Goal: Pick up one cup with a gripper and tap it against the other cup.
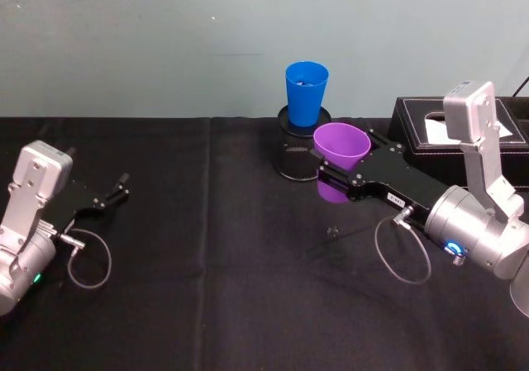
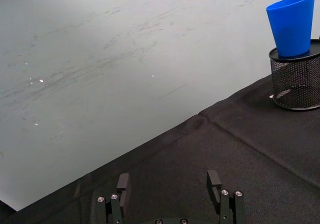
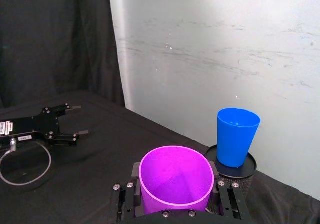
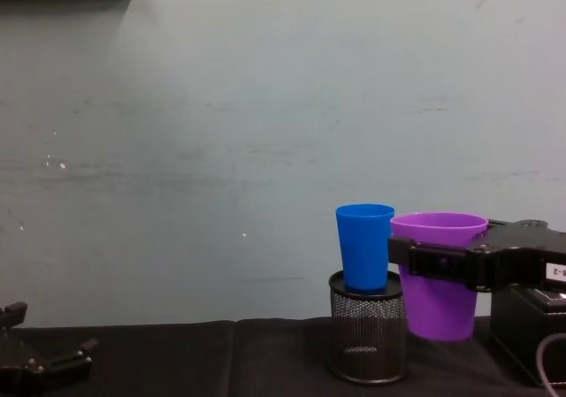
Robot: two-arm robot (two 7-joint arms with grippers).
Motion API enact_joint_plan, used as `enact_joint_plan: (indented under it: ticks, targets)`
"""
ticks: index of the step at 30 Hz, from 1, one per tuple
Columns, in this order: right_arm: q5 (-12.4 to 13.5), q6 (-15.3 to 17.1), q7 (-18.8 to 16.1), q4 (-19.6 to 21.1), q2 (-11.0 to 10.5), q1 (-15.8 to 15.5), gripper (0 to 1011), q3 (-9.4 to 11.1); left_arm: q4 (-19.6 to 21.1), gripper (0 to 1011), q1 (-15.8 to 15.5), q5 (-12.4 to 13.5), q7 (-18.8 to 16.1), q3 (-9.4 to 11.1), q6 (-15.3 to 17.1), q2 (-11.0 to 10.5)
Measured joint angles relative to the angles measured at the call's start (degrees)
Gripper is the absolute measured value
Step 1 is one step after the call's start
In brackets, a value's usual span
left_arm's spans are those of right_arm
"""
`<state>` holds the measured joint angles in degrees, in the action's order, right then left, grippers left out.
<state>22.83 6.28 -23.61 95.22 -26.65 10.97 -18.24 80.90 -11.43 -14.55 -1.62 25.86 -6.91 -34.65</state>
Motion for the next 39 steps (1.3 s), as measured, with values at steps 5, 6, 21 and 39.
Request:
enact_joint_plan:
  ticks: [5,6,21,39]
  targets:
    - [0.00,0.00,0.00,0.00,0.00,0.00,746,0.00,0.00,1000,0.00,0.00,0.00,0.00,0.00,0.00]
    - [0.00,0.00,0.00,0.00,0.00,0.00,747,0.00,0.00,1000,0.00,0.00,0.00,0.00,0.00,0.00]
    - [1.16,0.70,-0.69,-2.80,0.59,2.99,747,-1.36,0.00,1000,0.00,0.00,0.00,0.00,0.00,0.00]
    - [-0.78,-2.96,-0.72,-16.90,7.01,12.33,747,-5.01,0.00,1000,0.00,0.00,0.00,0.00,0.00,0.00]
